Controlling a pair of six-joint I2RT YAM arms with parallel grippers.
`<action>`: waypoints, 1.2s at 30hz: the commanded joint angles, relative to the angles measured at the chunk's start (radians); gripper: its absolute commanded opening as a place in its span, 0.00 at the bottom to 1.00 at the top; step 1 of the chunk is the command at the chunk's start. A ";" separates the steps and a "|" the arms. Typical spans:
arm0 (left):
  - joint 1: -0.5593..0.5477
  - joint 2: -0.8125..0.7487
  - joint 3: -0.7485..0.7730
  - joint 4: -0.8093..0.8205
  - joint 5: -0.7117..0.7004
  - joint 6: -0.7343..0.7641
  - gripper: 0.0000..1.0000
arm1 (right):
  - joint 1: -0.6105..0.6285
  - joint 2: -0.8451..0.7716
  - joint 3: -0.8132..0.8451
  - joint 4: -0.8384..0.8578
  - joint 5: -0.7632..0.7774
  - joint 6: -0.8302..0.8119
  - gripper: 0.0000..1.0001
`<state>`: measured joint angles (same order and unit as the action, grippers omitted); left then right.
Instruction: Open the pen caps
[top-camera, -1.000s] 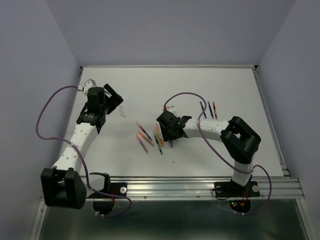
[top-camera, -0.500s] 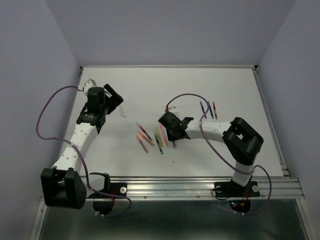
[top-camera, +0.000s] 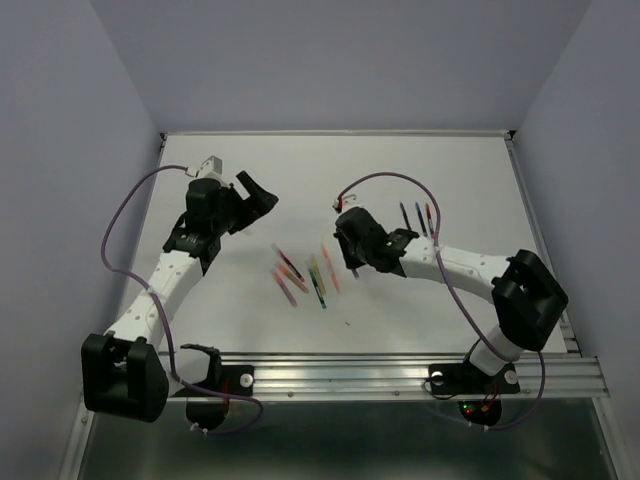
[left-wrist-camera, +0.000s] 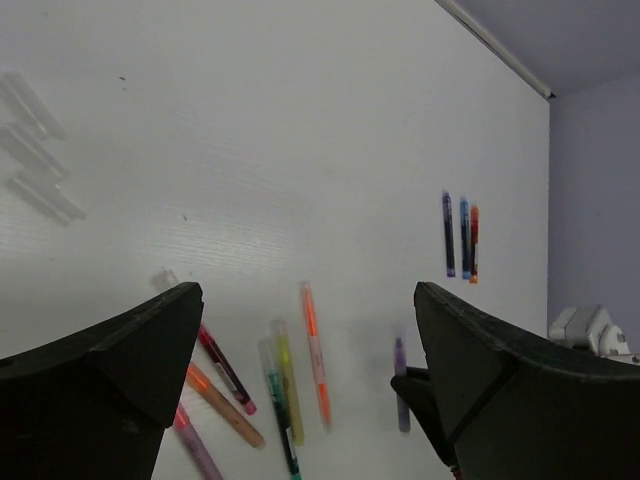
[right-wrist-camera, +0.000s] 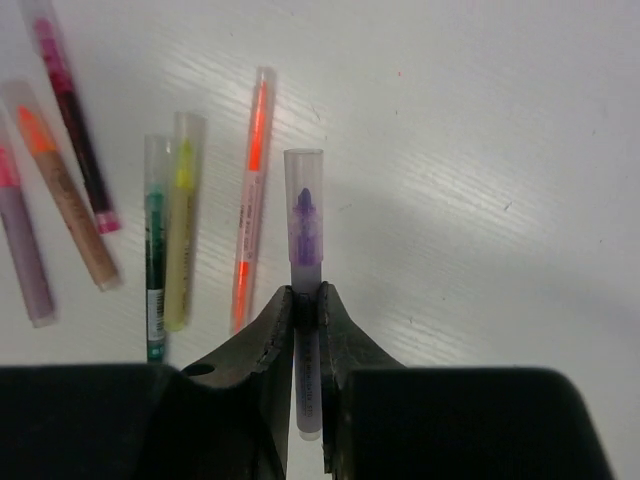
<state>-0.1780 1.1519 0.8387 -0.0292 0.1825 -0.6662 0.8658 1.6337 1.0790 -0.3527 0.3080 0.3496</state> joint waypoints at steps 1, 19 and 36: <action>-0.052 -0.035 0.002 0.120 0.116 0.011 0.99 | -0.030 -0.063 0.004 0.121 -0.092 -0.121 0.01; -0.271 0.088 0.023 0.295 0.179 -0.108 0.97 | -0.070 -0.222 -0.008 0.396 -0.363 -0.162 0.01; -0.307 0.123 0.028 0.316 0.147 -0.125 0.54 | -0.070 -0.152 0.093 0.394 -0.377 -0.156 0.01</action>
<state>-0.4767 1.2846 0.8387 0.2386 0.3397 -0.7952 0.8043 1.4803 1.1229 -0.0139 -0.0483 0.2050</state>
